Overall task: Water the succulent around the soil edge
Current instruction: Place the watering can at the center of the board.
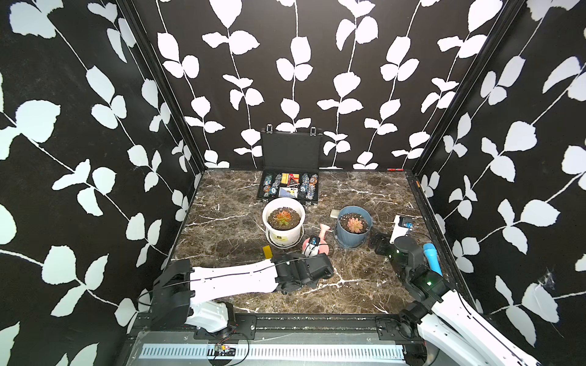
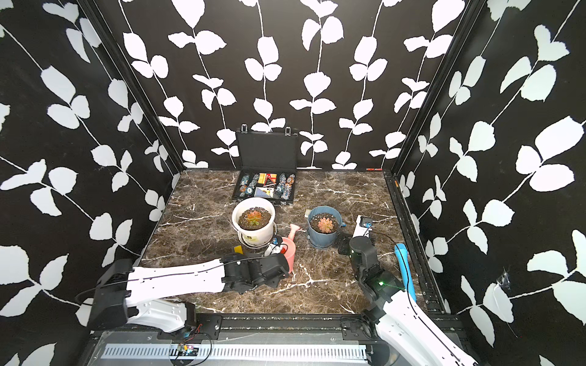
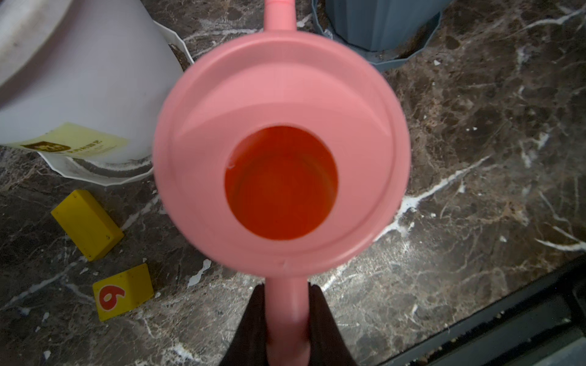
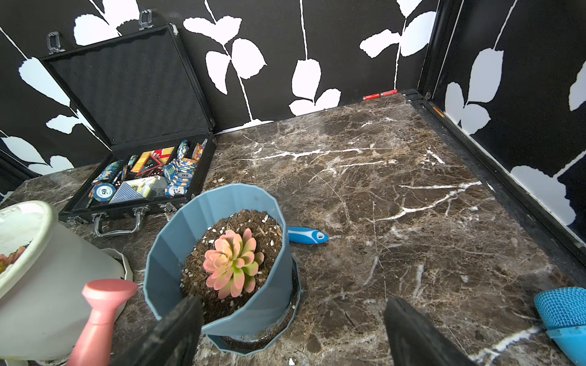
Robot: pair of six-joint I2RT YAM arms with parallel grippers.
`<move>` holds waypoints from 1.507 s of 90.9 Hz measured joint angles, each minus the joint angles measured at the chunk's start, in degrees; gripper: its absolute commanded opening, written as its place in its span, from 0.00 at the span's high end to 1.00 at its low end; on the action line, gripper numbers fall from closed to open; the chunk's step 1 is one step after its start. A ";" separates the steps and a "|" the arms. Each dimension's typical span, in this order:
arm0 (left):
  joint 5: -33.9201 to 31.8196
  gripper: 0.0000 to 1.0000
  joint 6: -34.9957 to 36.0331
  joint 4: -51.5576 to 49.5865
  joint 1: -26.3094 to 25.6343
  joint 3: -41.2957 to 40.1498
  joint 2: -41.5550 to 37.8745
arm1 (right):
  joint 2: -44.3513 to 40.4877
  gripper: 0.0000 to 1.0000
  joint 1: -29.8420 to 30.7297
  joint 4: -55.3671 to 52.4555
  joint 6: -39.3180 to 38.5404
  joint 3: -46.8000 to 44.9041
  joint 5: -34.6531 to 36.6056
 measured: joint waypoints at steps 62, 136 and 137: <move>-3.21 1.00 -15.19 5.64 -1.25 8.28 14.78 | 0.72 0.08 0.00 0.42 -0.02 0.00 -0.02; -4.68 0.19 -10.51 5.27 -1.70 8.66 9.84 | 0.85 0.11 0.00 0.46 0.07 0.00 -0.02; -4.72 0.19 -9.81 5.31 -1.70 8.70 9.35 | 0.85 0.11 0.00 0.46 0.04 0.00 -0.02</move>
